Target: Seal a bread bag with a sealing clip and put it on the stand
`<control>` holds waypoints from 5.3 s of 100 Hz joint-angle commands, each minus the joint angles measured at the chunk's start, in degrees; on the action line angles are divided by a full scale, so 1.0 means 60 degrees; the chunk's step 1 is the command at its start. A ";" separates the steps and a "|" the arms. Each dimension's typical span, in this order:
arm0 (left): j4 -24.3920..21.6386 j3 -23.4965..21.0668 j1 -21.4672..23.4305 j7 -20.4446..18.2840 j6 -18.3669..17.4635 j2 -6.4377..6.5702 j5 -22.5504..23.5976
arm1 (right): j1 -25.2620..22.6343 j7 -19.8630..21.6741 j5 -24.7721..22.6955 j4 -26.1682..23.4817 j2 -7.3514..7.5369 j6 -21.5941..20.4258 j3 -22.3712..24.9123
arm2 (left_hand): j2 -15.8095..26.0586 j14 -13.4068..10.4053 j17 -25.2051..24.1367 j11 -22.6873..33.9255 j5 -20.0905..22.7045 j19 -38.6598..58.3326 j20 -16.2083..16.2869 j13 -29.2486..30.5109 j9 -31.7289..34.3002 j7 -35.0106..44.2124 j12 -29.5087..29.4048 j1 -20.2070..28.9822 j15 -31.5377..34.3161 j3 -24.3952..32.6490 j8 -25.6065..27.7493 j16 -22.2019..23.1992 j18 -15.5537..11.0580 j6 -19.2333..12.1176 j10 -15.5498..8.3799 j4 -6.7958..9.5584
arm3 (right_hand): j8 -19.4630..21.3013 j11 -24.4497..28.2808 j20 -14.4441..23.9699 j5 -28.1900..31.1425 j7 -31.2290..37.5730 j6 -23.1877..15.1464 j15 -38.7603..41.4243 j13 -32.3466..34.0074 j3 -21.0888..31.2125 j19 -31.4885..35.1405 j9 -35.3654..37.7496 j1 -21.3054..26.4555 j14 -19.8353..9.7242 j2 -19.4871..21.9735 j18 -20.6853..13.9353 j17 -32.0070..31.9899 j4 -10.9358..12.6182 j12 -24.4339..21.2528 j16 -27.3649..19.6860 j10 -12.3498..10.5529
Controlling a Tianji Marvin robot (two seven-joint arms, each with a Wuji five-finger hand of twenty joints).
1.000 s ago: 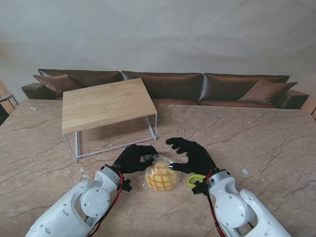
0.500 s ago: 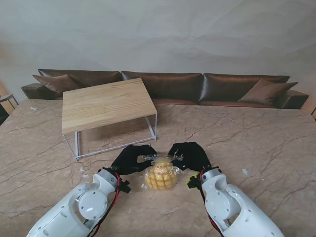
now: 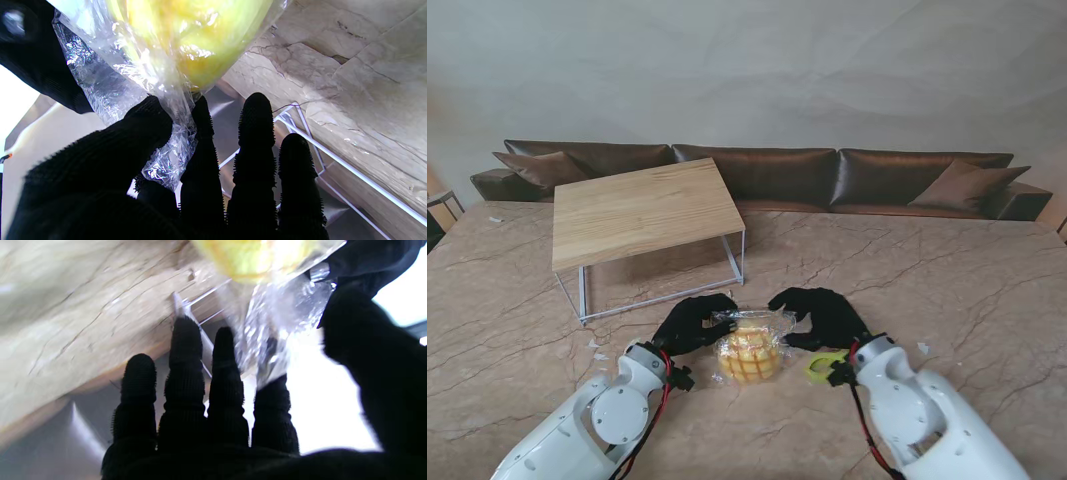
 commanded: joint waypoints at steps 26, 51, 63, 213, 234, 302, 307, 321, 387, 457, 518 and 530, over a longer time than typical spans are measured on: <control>-0.0253 -0.0213 0.0176 -0.0076 0.0031 -0.0057 -0.0002 | -0.1435 0.0084 -0.1241 -0.0489 0.0631 -0.0684 0.1957 | 0.0172 0.0006 0.0106 0.0513 0.0476 0.0440 0.0163 0.0378 0.0568 0.0291 0.0119 0.0372 0.0227 0.0500 0.0395 0.0226 -0.0109 -0.0774 -0.0271 -0.0206 | -0.0123 -0.0752 -0.3043 -0.0696 0.0111 0.0468 -0.1686 -0.0851 0.0552 -0.2257 -0.1103 -0.0820 -0.0811 -0.0870 -0.1977 -0.0679 -0.0029 -0.0673 -0.2158 0.0052; -0.0316 -0.0270 0.0245 -0.0008 -0.0100 -0.0039 0.0124 | -0.1547 -0.0180 -0.2992 0.0070 0.0841 -0.0829 0.1943 | 0.0145 -0.0024 0.0126 0.0481 0.0509 0.0488 0.0138 0.0420 0.0606 0.0234 0.0056 0.0316 0.0200 0.0549 0.0328 0.0204 -0.0130 -0.0811 -0.0315 -0.0212 | -0.0413 -0.1196 -0.5620 -0.2247 0.0035 0.0840 -0.2391 -0.2727 0.1163 -0.3532 -0.3138 -0.1422 -0.1443 -0.1994 -0.3144 -0.1812 -0.0219 -0.0810 -0.3557 -0.0136; -0.0334 -0.0345 0.0284 -0.0093 -0.0161 -0.0010 0.0124 | -0.1538 -0.0632 -0.3852 0.0318 0.0933 -0.0781 0.1767 | 0.0147 -0.0018 0.0136 0.0458 0.0526 0.0495 0.0124 0.0420 0.0615 0.0230 0.0030 0.0310 0.0173 0.0568 0.0304 0.0187 -0.0129 -0.0778 -0.0309 -0.0213 | -0.0439 -0.1150 -0.5767 -0.2249 0.0193 0.0714 -0.2173 -0.2877 0.1278 -0.3597 -0.3167 -0.1495 -0.1459 -0.2150 -0.3123 -0.1844 -0.0258 -0.0805 -0.3618 -0.0171; -0.0407 -0.0500 0.0409 -0.0240 -0.0281 0.0024 -0.0001 | -0.0100 -0.1965 -0.5619 0.2445 0.1327 -0.0166 -0.0141 | 0.0246 -0.0107 -0.0026 0.0379 0.0413 0.0400 0.0093 0.0339 0.0547 0.0225 -0.0023 0.0275 0.0031 0.0446 0.0133 0.0126 -0.0155 -0.0742 -0.0385 -0.0226 | -0.0022 -0.1328 -0.4810 -0.0190 0.0654 -0.0411 -0.1642 -0.1804 0.0817 -0.1380 -0.0630 -0.1191 -0.0849 -0.1213 -0.1822 -0.1747 -0.0100 -0.0893 -0.3120 -0.0309; -0.0404 -0.0492 0.0404 -0.0238 -0.0287 0.0023 -0.0001 | 0.0303 -0.2131 -0.5739 0.2738 0.1355 0.0235 -0.0636 | 0.0233 -0.0155 -0.0060 0.0341 0.0414 0.0364 0.0109 0.0327 0.0553 0.0213 -0.0061 0.0259 -0.0026 0.0455 0.0100 0.0091 -0.0138 -0.0782 -0.0417 -0.0215 | -0.0164 0.0689 -0.3635 -0.0466 0.0634 -0.0166 -0.0574 -0.0390 0.0660 -0.0538 0.0455 -0.0151 -0.0812 -0.0491 -0.1455 -0.1063 0.0112 0.0000 -0.1595 -0.0663; -0.0361 -0.0580 0.0426 -0.0348 -0.0312 0.0042 -0.0091 | 0.1324 -0.1714 -0.4626 0.3745 0.1251 0.0044 -0.1578 | 0.0222 -0.0129 -0.0035 0.0322 0.0439 0.0374 0.0184 0.0350 0.0559 0.0222 -0.0066 0.0246 -0.0050 0.0485 0.0059 0.0043 -0.0124 -0.0756 -0.0398 -0.0211 | 0.6848 0.0837 -0.1555 0.4691 0.5082 -0.3568 0.0363 0.2073 0.0882 0.1177 0.2848 0.0024 -0.0819 -0.1855 -0.1038 0.1648 -0.1429 0.0348 -0.1077 -0.0712; -0.0356 -0.0583 0.0428 -0.0352 -0.0327 0.0042 -0.0103 | 0.1376 -0.1628 -0.4566 0.3775 0.1250 0.0022 -0.1616 | 0.0215 -0.0120 -0.0044 0.0326 0.0431 0.0372 0.0190 0.0336 0.0567 0.0217 -0.0064 0.0249 -0.0054 0.0482 0.0055 0.0041 -0.0124 -0.0756 -0.0381 -0.0211 | 0.7390 0.1176 -0.1423 0.5035 0.5480 -0.3552 0.0800 0.2705 0.1079 0.1667 0.3443 0.0143 -0.0811 -0.1933 -0.0885 0.2250 -0.0724 0.0476 -0.0778 -0.0809; -0.0339 -0.0593 0.0428 -0.0380 -0.0343 0.0049 -0.0112 | 0.1500 -0.1486 -0.4352 0.3889 0.1228 -0.0014 -0.1752 | 0.0218 -0.0124 -0.0037 0.0326 0.0439 0.0381 0.0211 0.0343 0.0568 0.0220 -0.0066 0.0245 -0.0047 0.0481 0.0053 0.0039 -0.0107 -0.0769 -0.0387 -0.0209 | 0.8501 0.2543 -0.1032 0.5509 0.5716 -0.3367 0.2228 0.3786 0.1090 0.2613 0.4265 0.0888 -0.0722 -0.2524 -0.0387 0.3139 -0.1996 0.1758 0.0378 -0.1125; -0.0269 -0.0574 0.0376 -0.0449 -0.0427 0.0060 -0.0127 | 0.2743 -0.1925 -0.2814 0.5961 0.0991 -0.0445 -0.3458 | 0.0233 -0.0145 -0.0075 0.0302 0.0425 0.0316 0.0241 0.0330 0.0558 0.0194 -0.0060 0.0232 -0.0056 0.0461 0.0027 0.0023 -0.0083 -0.0790 -0.0403 -0.0197 | 0.9465 0.5219 -0.0162 0.5579 0.5572 -0.2985 0.6727 0.4073 0.1557 0.3702 0.4744 0.1267 -0.0549 -0.2269 0.0879 0.4165 0.0055 0.4677 0.3602 -0.0473; -0.0191 -0.0440 0.0267 -0.0564 -0.0360 0.0064 -0.0199 | 0.3607 -0.1927 -0.0734 0.7967 0.0487 -0.1563 -0.4542 | 0.0328 -0.0105 -0.0197 0.0307 0.0377 0.0210 0.0286 0.0247 0.0485 0.0196 0.0006 0.0305 -0.0028 0.0297 0.0052 0.0060 0.0031 -0.0790 -0.0400 -0.0189 | 0.9376 0.8810 0.3259 0.6521 0.7800 -0.2430 1.3522 0.4085 0.1074 1.0786 0.5334 0.3497 -0.0443 -0.1324 0.1702 0.7929 0.0691 0.6788 0.5548 0.1612; -0.0127 -0.0285 0.0164 -0.0479 -0.0231 0.0017 -0.0222 | 0.1194 -0.2183 -0.1564 0.4432 0.0531 -0.1092 -0.1048 | 0.0339 -0.0091 -0.0170 0.0315 0.0380 0.0195 0.0330 0.0276 0.0495 0.0178 -0.0012 0.0352 -0.0009 0.0232 0.0045 0.0067 0.0057 -0.0756 -0.0359 -0.0168 | 0.9140 0.9558 0.4207 0.6580 0.8483 -0.2223 1.3677 0.4040 0.1189 1.0804 0.5340 0.4049 0.0106 -0.0013 0.2308 0.7942 0.1541 0.6546 0.6144 0.2011; -0.0123 -0.0228 0.0131 -0.0427 -0.0203 0.0000 -0.0210 | 0.0792 -0.2091 -0.1679 0.3764 0.0531 -0.0893 -0.0518 | 0.0340 -0.0104 -0.0141 0.0315 0.0381 0.0208 0.0338 0.0302 0.0497 0.0172 -0.0021 0.0354 0.0001 0.0229 0.0035 0.0067 0.0048 -0.0745 -0.0353 -0.0168 | 0.9111 0.9577 0.4246 0.6581 0.8491 -0.2198 1.3681 0.4036 0.1288 1.0804 0.5340 0.4095 0.0185 -0.0130 0.2375 0.7934 0.1544 0.6516 0.6176 0.2070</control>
